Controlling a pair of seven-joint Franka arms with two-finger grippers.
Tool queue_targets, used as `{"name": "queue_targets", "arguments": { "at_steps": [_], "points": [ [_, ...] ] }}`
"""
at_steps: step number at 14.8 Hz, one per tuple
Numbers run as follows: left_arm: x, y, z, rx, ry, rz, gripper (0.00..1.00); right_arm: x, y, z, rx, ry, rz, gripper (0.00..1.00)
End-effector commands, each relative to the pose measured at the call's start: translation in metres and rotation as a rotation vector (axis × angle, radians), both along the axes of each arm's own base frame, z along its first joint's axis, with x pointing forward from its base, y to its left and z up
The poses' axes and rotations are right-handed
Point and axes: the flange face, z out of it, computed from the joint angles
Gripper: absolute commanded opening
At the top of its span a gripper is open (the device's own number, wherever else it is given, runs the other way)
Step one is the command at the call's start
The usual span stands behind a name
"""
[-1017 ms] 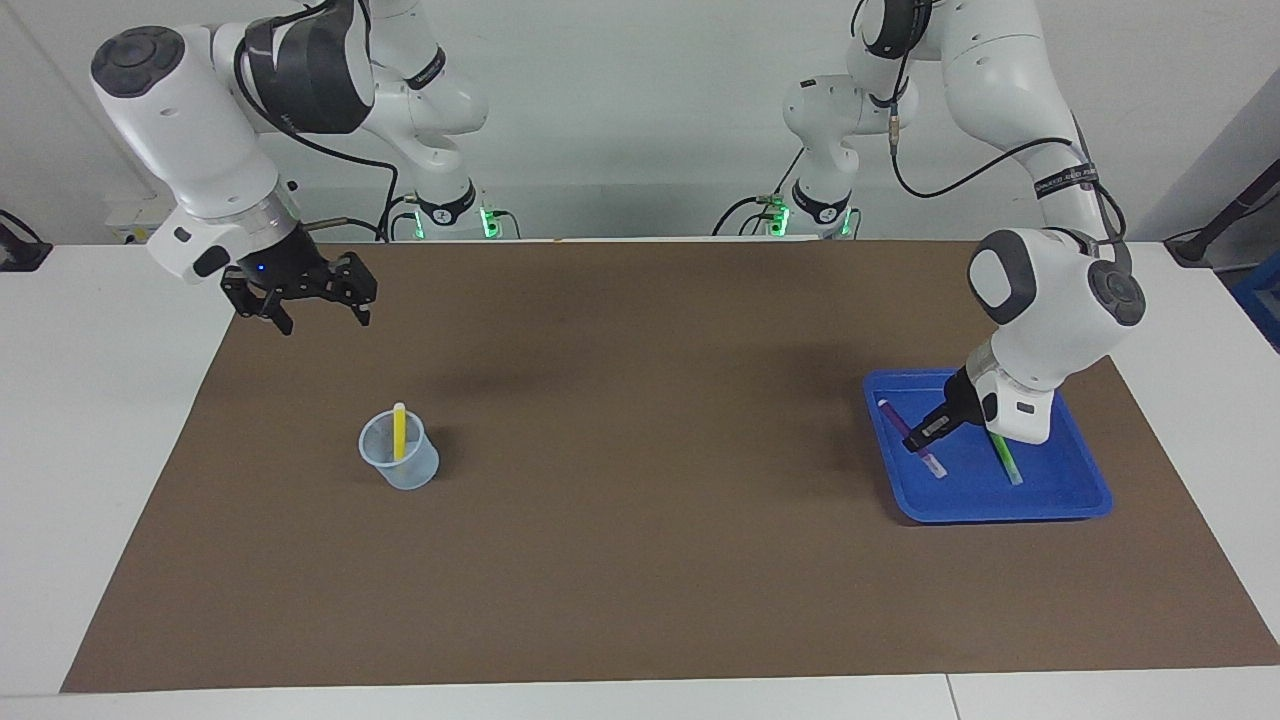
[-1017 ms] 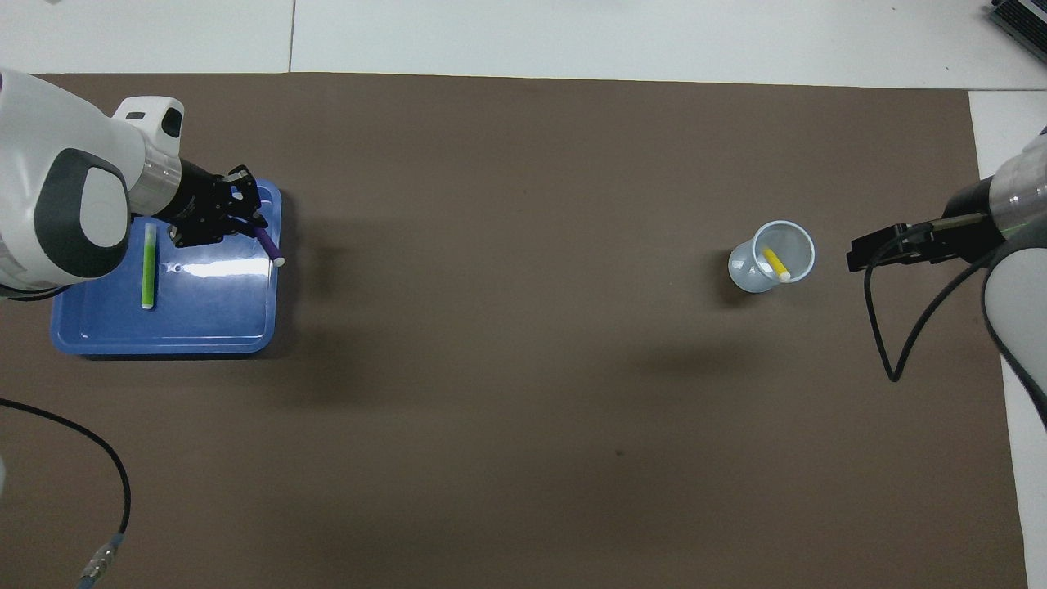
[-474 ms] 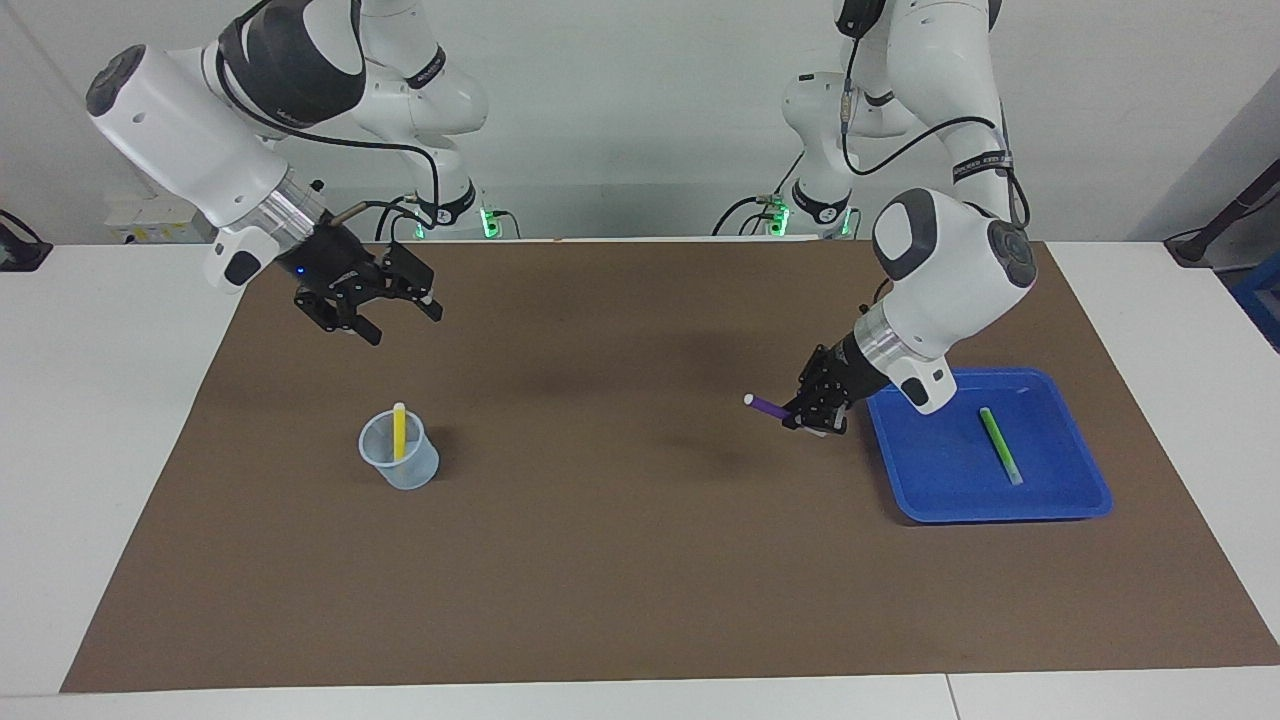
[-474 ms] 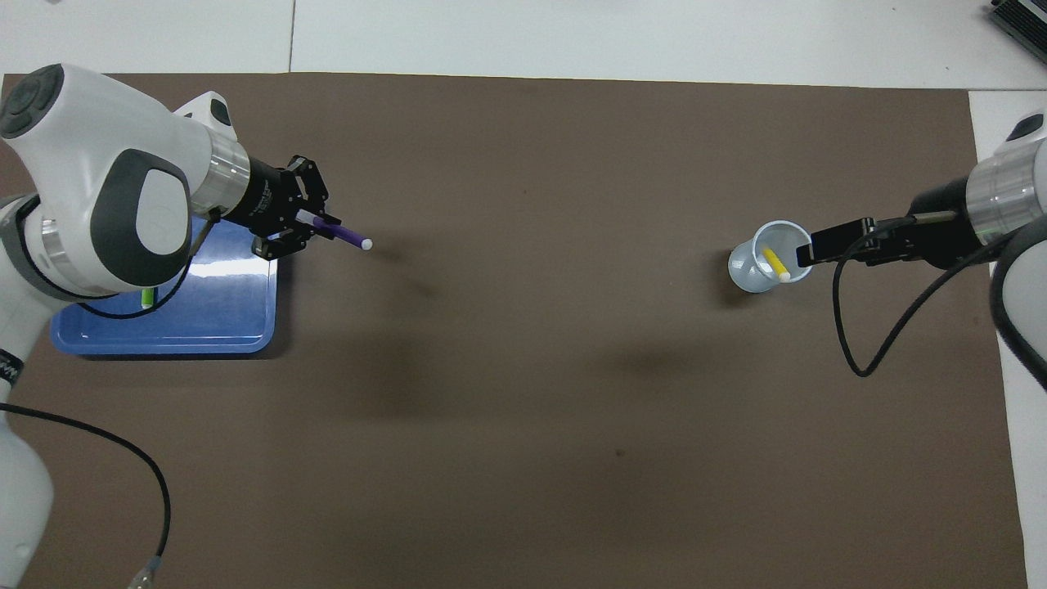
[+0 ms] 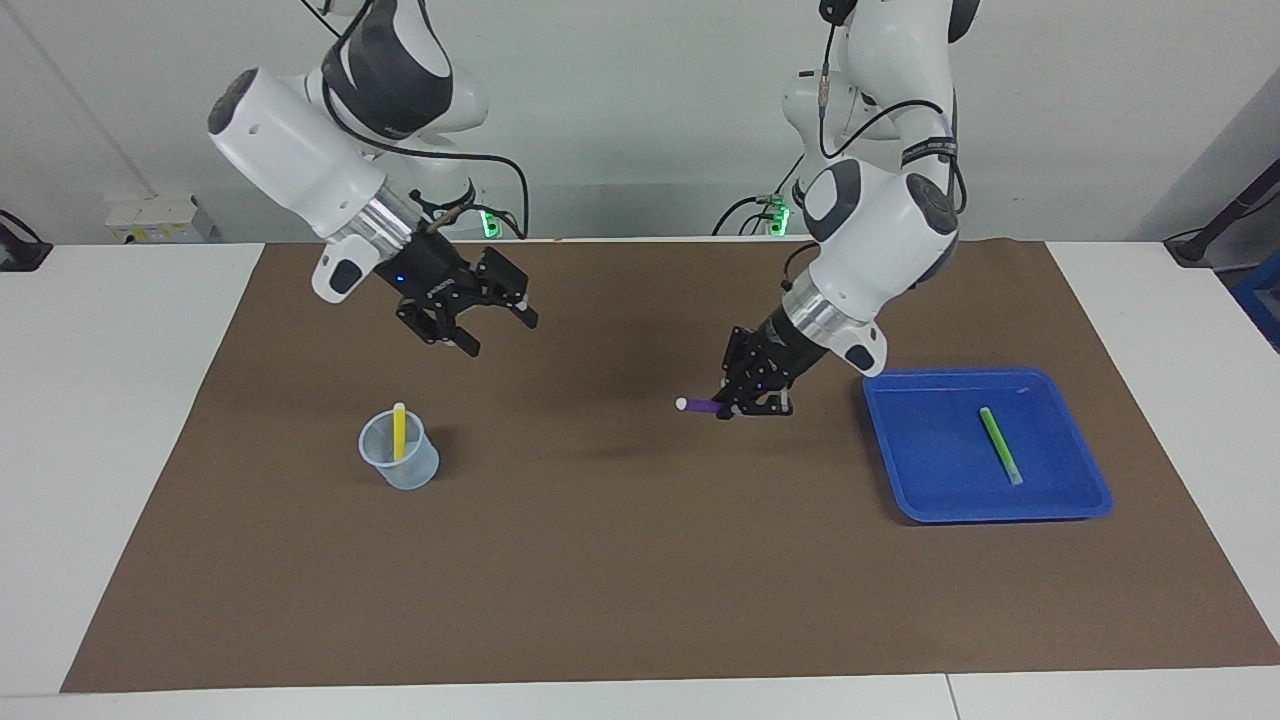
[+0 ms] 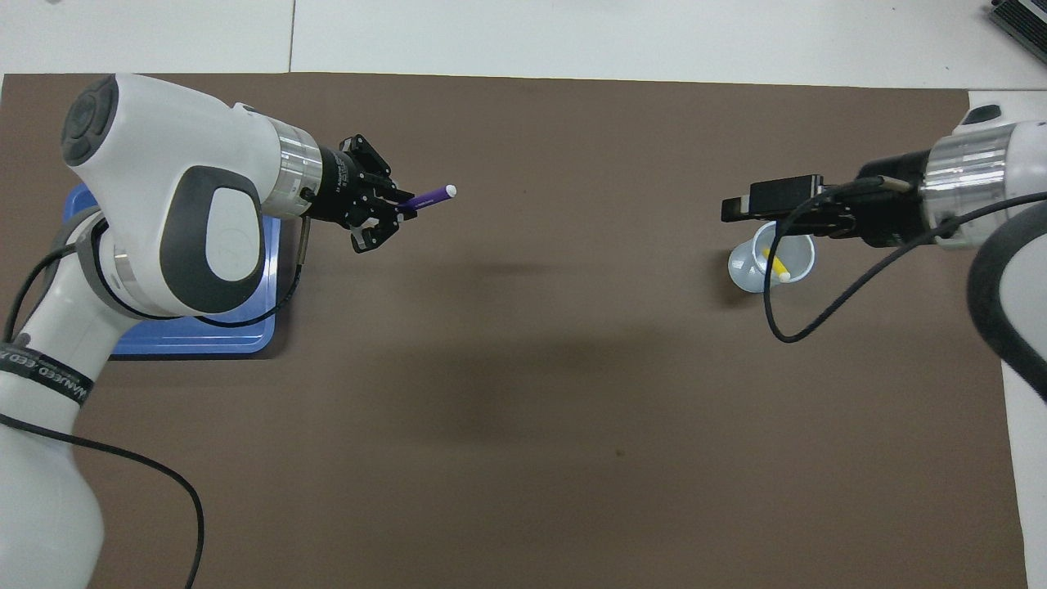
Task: Transfer and insert pens with both arms
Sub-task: 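Lift the purple pen toward center while the right gripper approaches, then close the right gripper on the purple pen and open the left gripper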
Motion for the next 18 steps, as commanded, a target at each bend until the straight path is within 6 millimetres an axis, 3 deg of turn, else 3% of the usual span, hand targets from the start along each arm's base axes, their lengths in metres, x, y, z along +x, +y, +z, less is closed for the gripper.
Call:
{"name": "queue_targets", "arguments": {
  "at_steps": [1, 6, 9, 11, 14, 18],
  "points": [
    [-0.019, -0.030, 0.005, -0.019, -0.004, -0.004, 0.00, 0.010, 0.012, -0.016, 0.032, -0.001, -0.048, 1.00],
    [-0.048, -0.084, 0.011, -0.050, -0.046, -0.016, 0.00, 0.012, 0.023, -0.019, 0.036, -0.003, -0.053, 1.00],
    [-0.057, -0.100, 0.015, -0.070, -0.072, -0.004, 0.00, 0.013, 0.024, -0.018, 0.069, 0.012, -0.079, 1.00],
    [-0.062, -0.111, 0.018, -0.087, -0.087, 0.015, 0.00, 0.010, 0.035, -0.018, 0.070, 0.013, -0.061, 0.99],
    [-0.068, -0.120, 0.020, -0.094, -0.096, 0.007, 0.00, 0.011, 0.032, -0.019, 0.067, 0.011, -0.056, 0.91],
    [-0.063, -0.118, 0.025, -0.115, -0.140, 0.035, 0.00, 0.011, 0.029, -0.020, 0.065, 0.019, -0.053, 0.70]
  ]
}}
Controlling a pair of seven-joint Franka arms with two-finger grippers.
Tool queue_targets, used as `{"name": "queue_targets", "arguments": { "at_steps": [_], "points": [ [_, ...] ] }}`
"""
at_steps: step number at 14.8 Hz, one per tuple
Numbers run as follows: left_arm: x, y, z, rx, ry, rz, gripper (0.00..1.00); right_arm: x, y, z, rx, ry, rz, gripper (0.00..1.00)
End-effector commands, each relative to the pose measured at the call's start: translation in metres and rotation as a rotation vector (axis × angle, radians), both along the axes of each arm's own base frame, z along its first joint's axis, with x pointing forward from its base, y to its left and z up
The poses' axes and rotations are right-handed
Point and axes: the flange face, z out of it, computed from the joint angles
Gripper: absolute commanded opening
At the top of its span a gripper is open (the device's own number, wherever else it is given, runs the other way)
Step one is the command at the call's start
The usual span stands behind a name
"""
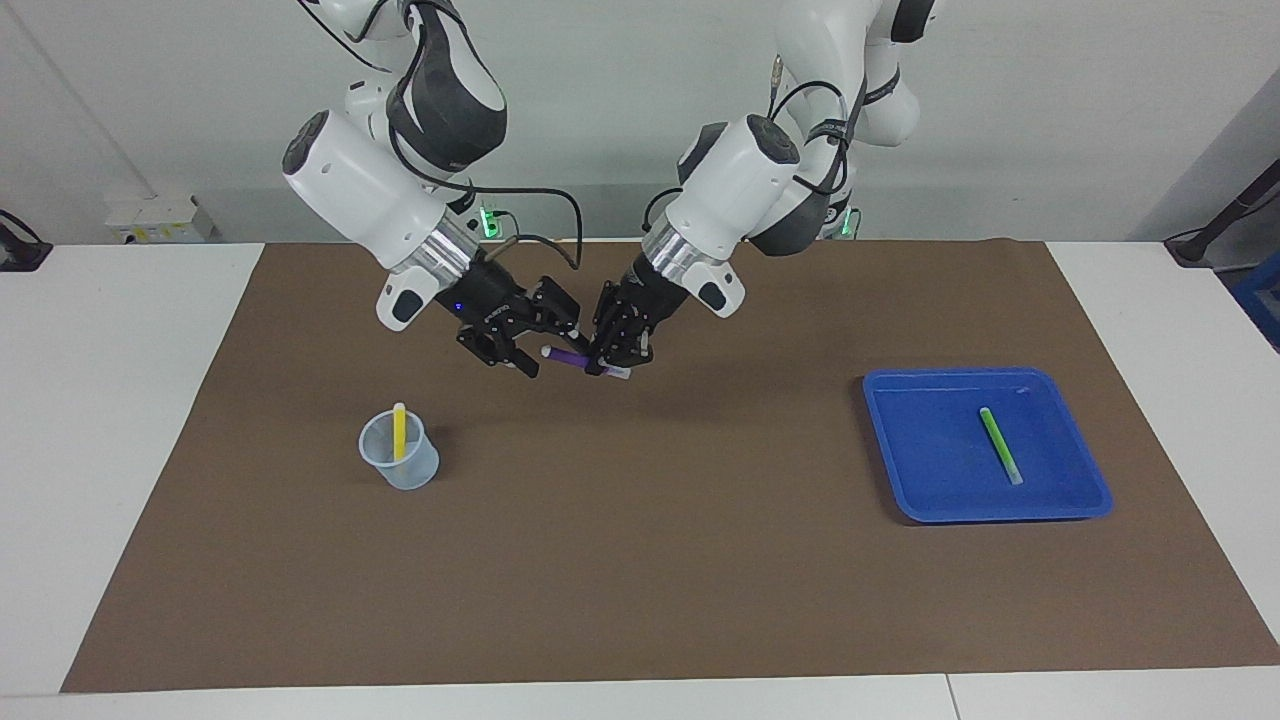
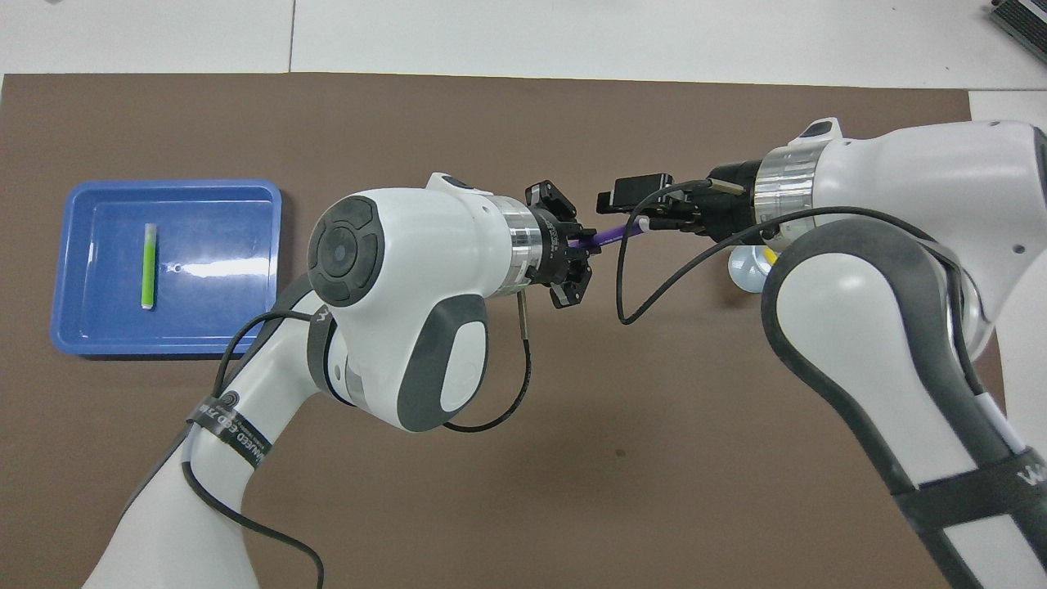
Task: Transfer and insert pens with both arms
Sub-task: 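Close the right gripper on the purple pen and open the left gripper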
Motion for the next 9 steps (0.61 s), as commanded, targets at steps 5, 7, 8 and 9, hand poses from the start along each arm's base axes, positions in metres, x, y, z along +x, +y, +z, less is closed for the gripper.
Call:
{"name": "queue_targets", "arguments": {
  "at_steps": [5, 7, 8, 9],
  "points": [
    [0.0013, 0.0053, 0.0006, -0.024, -0.025, 0.042, 0.00, 0.0023, -0.0029, 0.0001, 0.019, 0.009, -0.009, 0.56],
    [0.0017, 0.0049, 0.0021, -0.029, -0.035, 0.048, 0.00, 0.0026, -0.0030, 0.0010, 0.018, 0.006, -0.009, 0.53],
    [0.0020, 0.0051, 0.0026, -0.031, -0.039, 0.050, 0.00, 0.0026, -0.0030, 0.0010, 0.017, 0.006, -0.009, 0.51],
    [0.0022, 0.0049, 0.0016, -0.030, -0.037, 0.050, 0.00, 0.0028, -0.0033, 0.0012, 0.014, 0.002, -0.009, 0.47]
  ]
}}
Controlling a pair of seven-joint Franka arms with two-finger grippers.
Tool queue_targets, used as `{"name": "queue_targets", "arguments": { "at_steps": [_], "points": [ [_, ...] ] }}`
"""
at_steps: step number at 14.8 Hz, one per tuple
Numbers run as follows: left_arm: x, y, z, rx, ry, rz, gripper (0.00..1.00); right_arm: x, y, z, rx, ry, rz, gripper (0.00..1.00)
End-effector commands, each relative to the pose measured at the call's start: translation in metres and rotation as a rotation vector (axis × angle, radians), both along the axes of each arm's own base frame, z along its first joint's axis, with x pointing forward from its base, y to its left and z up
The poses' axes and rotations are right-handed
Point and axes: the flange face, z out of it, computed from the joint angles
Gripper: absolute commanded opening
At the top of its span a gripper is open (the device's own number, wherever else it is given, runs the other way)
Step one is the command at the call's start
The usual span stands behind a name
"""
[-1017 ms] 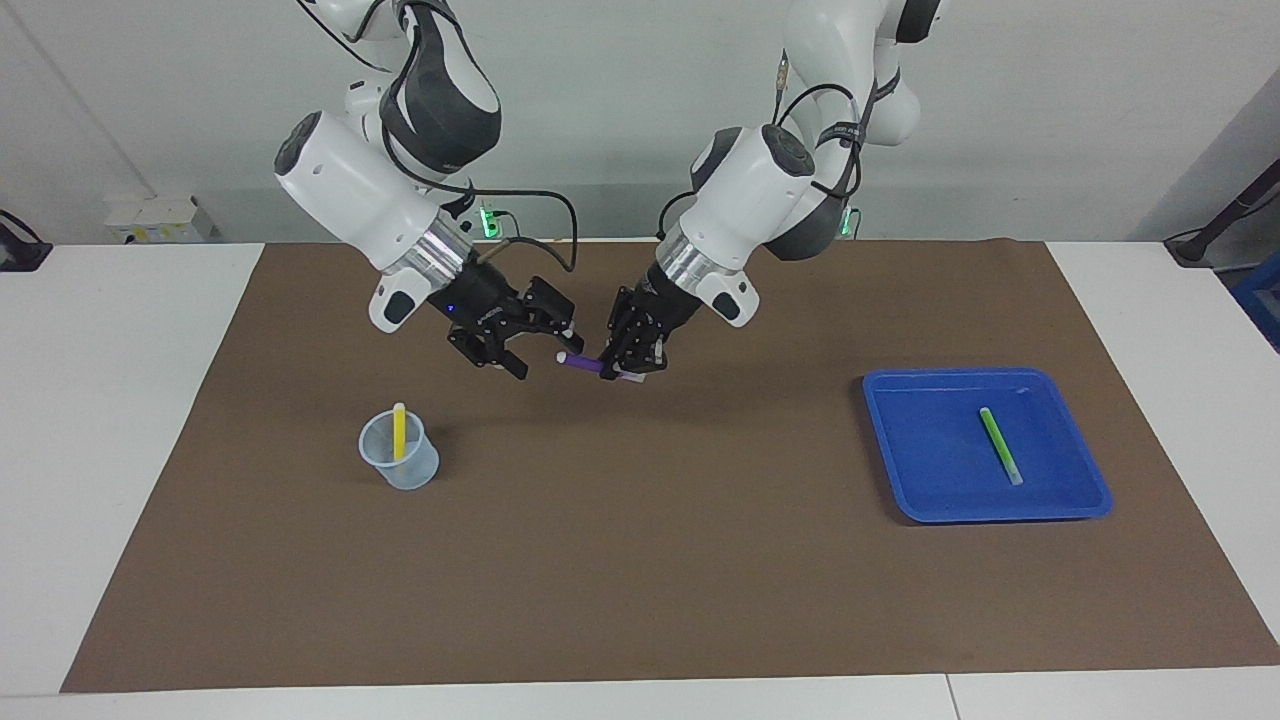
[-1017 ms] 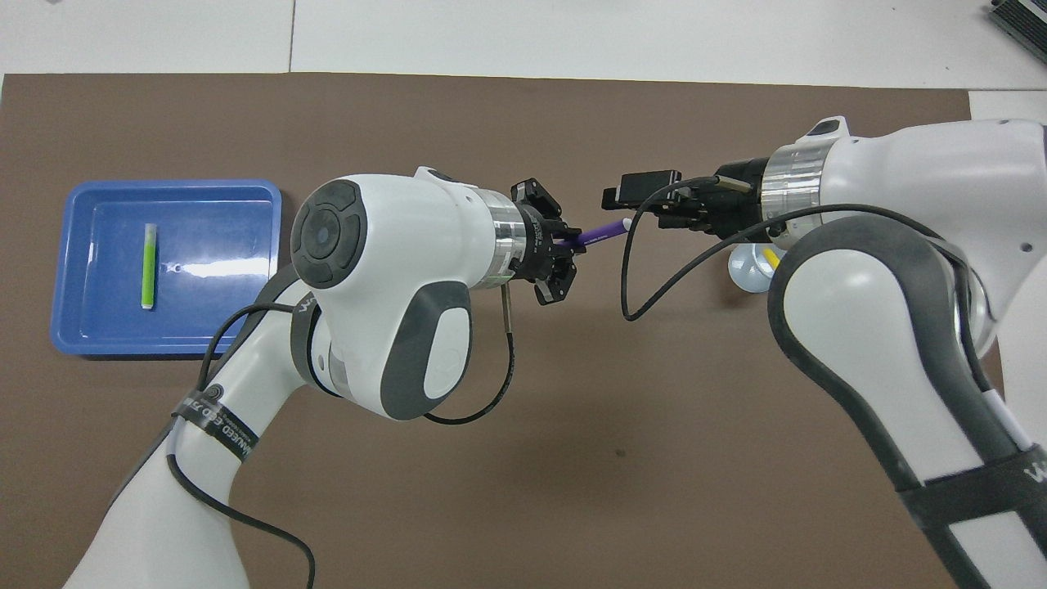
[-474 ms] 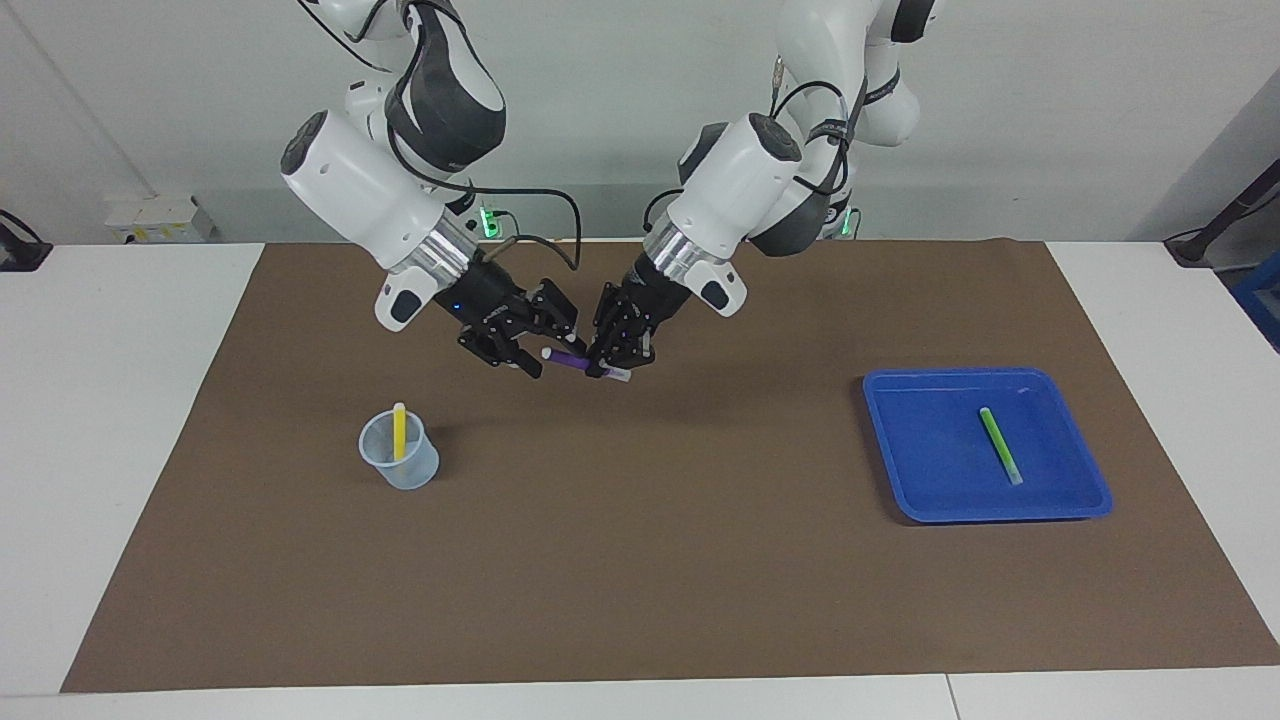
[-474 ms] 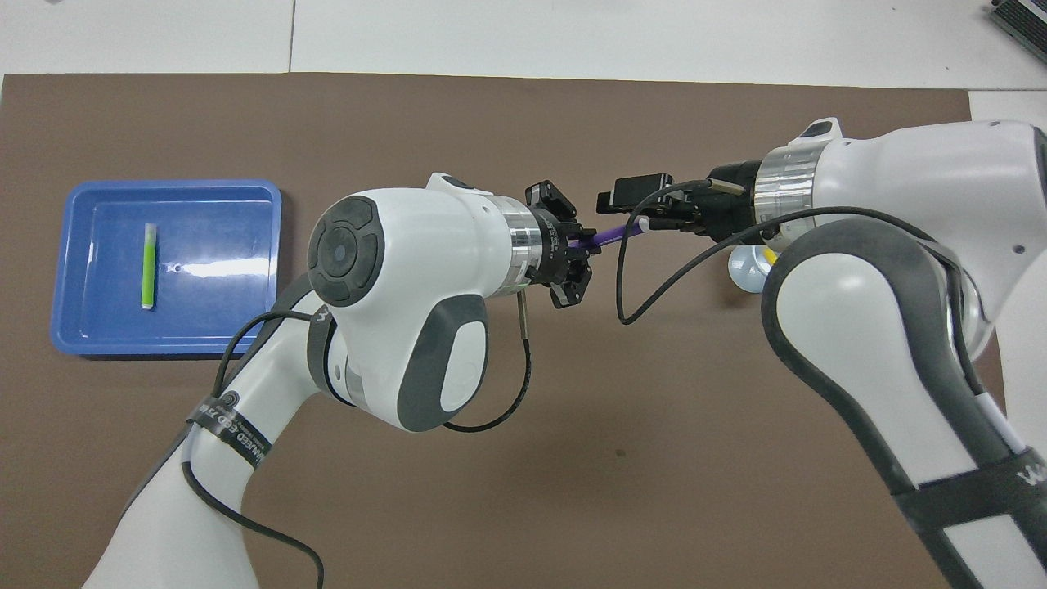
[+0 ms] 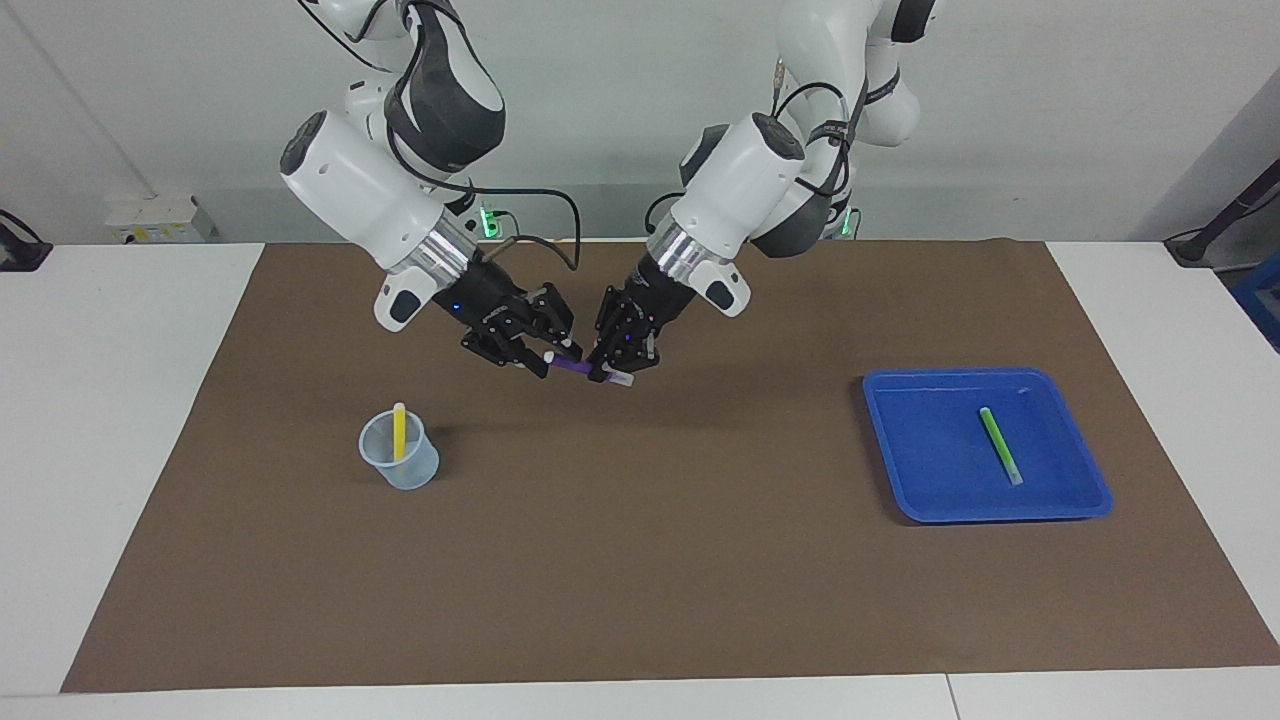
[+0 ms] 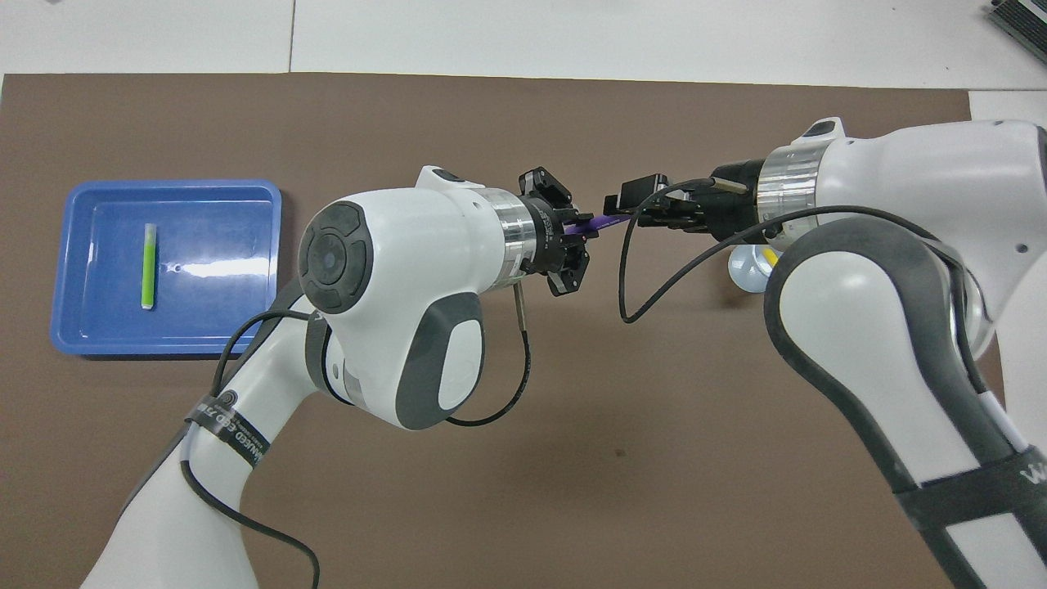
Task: Transfer and insert pens with both arms
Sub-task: 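Close the right gripper on the purple pen and open the left gripper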
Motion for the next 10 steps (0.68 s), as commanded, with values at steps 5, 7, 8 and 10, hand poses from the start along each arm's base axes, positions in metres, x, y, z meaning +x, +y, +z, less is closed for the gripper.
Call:
{"name": "queue_targets", "arguments": {
  "at_steps": [5, 7, 8, 10],
  "points": [
    [-0.0036, -0.0023, -0.0002, -0.025, -0.021, 0.029, 0.00, 0.0035, -0.0030, 0.0020, 0.012, -0.007, -0.013, 0.40],
    [-0.0035, -0.0027, 0.0012, -0.029, -0.031, 0.032, 0.00, 0.0034, -0.0012, 0.0037, 0.012, -0.011, -0.011, 0.40],
    [-0.0032, -0.0029, 0.0004, -0.027, -0.034, 0.030, 0.00, 0.0033, -0.0002, 0.0045, 0.013, -0.012, -0.010, 0.39],
    [-0.0066, -0.0069, -0.0004, -0.025, -0.035, 0.021, 0.00, 0.0041, 0.0000, 0.0084, 0.015, -0.020, -0.009, 0.33]
  ]
}}
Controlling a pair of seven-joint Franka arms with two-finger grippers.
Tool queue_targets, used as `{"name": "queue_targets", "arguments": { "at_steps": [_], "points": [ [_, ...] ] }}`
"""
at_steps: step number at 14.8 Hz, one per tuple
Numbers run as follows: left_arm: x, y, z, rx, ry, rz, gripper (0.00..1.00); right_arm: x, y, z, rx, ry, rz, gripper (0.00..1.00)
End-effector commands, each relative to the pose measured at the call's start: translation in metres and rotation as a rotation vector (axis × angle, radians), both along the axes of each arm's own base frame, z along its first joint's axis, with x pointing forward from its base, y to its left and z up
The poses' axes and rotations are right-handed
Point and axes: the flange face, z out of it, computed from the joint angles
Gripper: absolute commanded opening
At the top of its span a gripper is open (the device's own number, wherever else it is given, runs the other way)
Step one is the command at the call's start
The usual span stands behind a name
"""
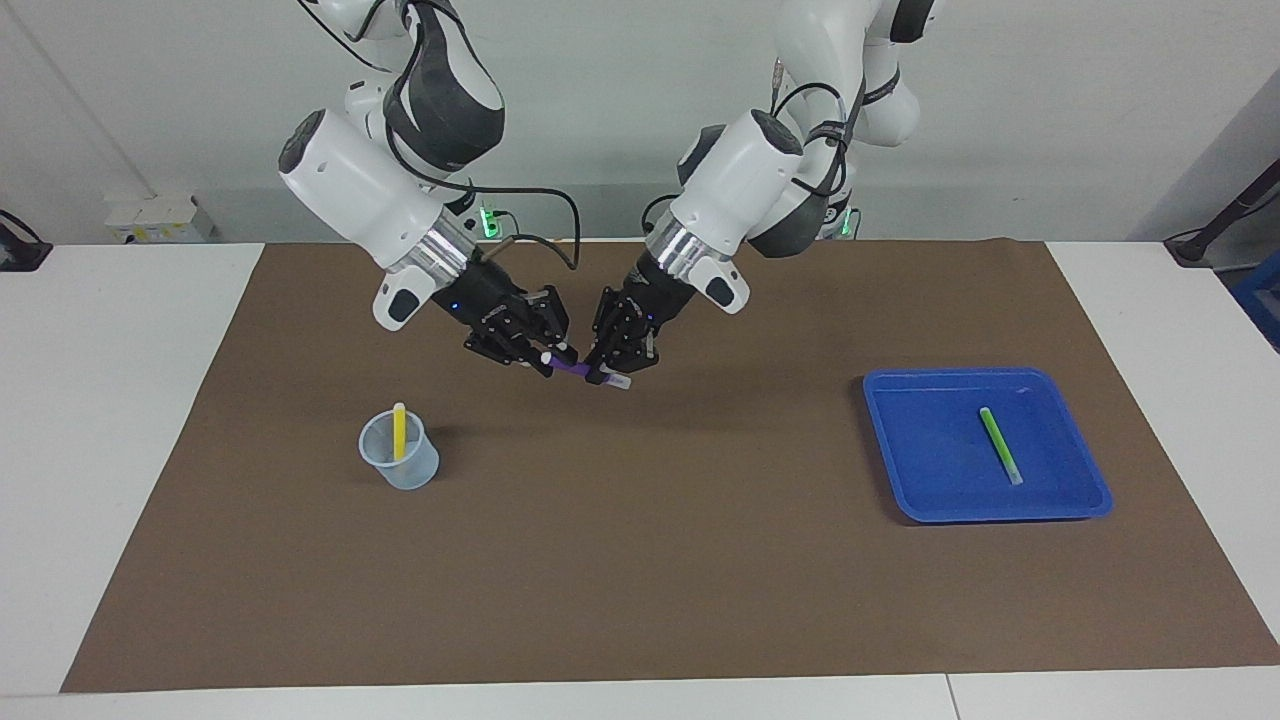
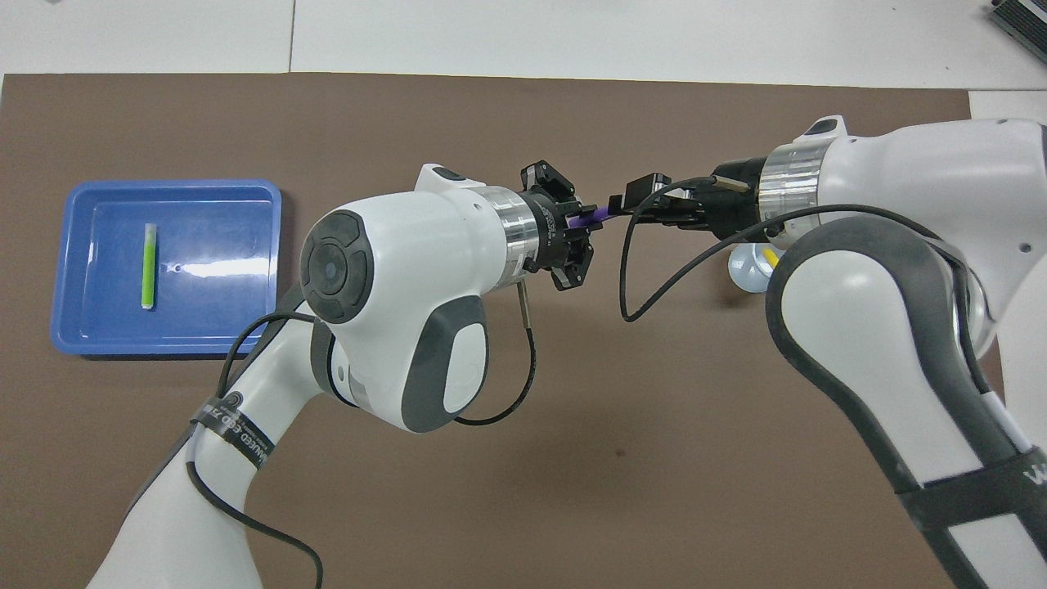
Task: Transfer and insert pens with both arms
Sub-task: 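Close the right gripper on the purple pen and open the left gripper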
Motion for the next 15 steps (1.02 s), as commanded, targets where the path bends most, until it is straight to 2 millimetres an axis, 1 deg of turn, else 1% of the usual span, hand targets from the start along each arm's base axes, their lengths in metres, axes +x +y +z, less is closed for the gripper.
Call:
{"name": "queue_targets", "arguments": {
  "at_steps": [1, 3, 6, 8, 12, 13, 14, 15],
  "points": [
    [-0.008, -0.005, -0.004, -0.008, -0.005, 0.005, 0.00, 0.004, 0.000, 0.007, 0.015, -0.017, -0.009, 0.29],
    [-0.009, -0.005, -0.006, -0.003, -0.004, 0.000, 0.00, 0.004, -0.001, 0.009, 0.017, -0.020, -0.011, 0.19],
    [-0.009, -0.005, -0.005, -0.002, -0.008, -0.002, 0.00, 0.005, -0.004, 0.008, 0.016, -0.020, -0.014, 0.02],
    [-0.015, -0.012, -0.005, 0.000, -0.010, -0.016, 0.00, 0.006, -0.005, 0.009, 0.015, -0.024, -0.013, 0.00],
    [-0.015, -0.012, -0.006, 0.007, -0.018, -0.026, 0.00, 0.007, -0.006, 0.016, 0.023, -0.032, -0.021, 0.00],
    [-0.014, -0.011, -0.006, 0.007, -0.017, -0.023, 0.14, 0.008, -0.009, 0.017, 0.019, -0.036, -0.024, 0.00],
    [-0.015, -0.011, -0.003, 0.005, -0.017, -0.022, 0.34, 0.009, -0.014, 0.019, 0.013, -0.038, -0.028, 0.00],
    [-0.015, -0.008, 0.000, 0.007, -0.010, -0.023, 0.42, 0.010, -0.015, 0.025, 0.010, -0.043, -0.023, 0.00]
  ]
}}
